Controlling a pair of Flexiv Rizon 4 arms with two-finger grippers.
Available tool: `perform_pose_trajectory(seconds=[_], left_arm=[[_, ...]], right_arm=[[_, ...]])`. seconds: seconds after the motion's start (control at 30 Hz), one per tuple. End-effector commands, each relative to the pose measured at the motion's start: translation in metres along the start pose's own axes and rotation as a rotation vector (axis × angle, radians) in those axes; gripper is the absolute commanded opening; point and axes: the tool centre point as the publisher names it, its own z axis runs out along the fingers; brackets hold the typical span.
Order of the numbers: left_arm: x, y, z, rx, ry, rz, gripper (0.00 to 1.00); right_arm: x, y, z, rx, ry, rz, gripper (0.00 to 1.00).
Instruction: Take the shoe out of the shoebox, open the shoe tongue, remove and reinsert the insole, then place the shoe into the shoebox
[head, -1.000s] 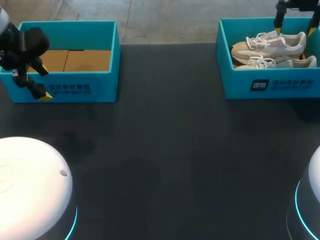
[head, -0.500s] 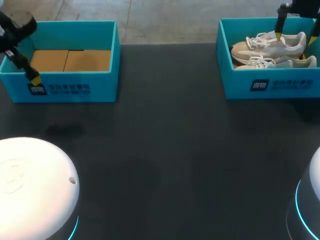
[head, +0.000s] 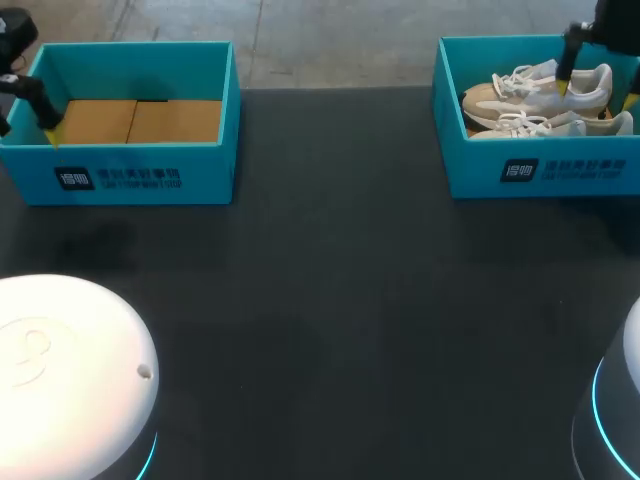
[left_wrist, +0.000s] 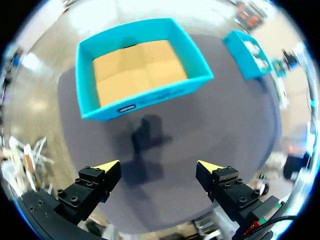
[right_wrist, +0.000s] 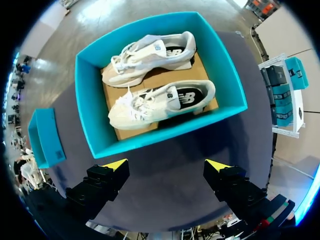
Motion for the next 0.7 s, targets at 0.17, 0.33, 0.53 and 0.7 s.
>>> perform_pose_trajectory(seconds=[0.17, 0.33, 0.53, 0.7], left_arm=[[-0.020, -0.009, 0.004, -0.092, -0.017, -0.312, 1.00], [-0.031, -0.009, 0.002, -0.094, -0.033, -0.338, 1.00], [-0.034, -0.006, -0.001, -0.084, -0.063, -0.348, 1.00], [-0.034, -0.003, -0.004, -0.066, -0.100, -0.313, 1.00]], right_arm=[[0.000, -0.014, 0.007, -0.032, -0.002, -0.058, 1.00], [-0.003, -0.020, 0.006, -0.044, 0.004, -0.099, 1.00], [-0.003, -0.021, 0.006, -0.041, -0.011, -0.097, 1.00], [-0.004, -0.021, 0.006, -0.033, -0.001, -0.099, 1.00]])
